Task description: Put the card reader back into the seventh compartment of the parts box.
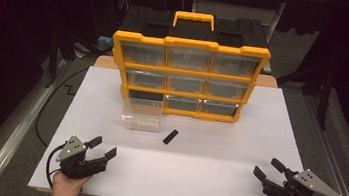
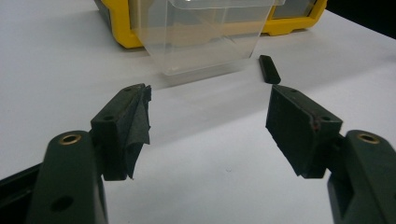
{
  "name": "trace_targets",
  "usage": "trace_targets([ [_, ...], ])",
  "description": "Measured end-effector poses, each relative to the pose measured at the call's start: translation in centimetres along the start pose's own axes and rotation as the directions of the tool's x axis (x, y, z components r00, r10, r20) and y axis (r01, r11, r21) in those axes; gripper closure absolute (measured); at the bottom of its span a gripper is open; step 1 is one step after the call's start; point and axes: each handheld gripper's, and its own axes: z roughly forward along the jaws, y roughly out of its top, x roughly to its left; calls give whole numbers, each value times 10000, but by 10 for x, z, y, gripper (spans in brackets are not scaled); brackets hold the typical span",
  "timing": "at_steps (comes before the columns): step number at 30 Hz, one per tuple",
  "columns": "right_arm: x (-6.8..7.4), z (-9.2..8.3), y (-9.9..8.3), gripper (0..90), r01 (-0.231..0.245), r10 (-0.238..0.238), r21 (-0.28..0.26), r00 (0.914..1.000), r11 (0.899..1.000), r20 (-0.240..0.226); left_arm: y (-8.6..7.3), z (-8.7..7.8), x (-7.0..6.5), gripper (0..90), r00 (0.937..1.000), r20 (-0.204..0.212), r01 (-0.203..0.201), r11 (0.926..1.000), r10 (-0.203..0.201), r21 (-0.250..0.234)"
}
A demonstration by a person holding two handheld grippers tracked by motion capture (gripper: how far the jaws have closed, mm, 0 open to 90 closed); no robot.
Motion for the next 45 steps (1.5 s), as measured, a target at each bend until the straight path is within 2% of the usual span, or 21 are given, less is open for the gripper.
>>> trace_targets([
  [26, 11, 14, 4, 262, 365, -366, -28, 9985, 9993, -408, 0, 0, 0, 311, 10000, 17, -32, 10000, 32, 13],
  [45, 18, 25, 7, 264, 432, -429, 44, 9970, 9991, -650, 0, 1, 0, 311, 10000, -9, 4, 10000, -4, 4],
])
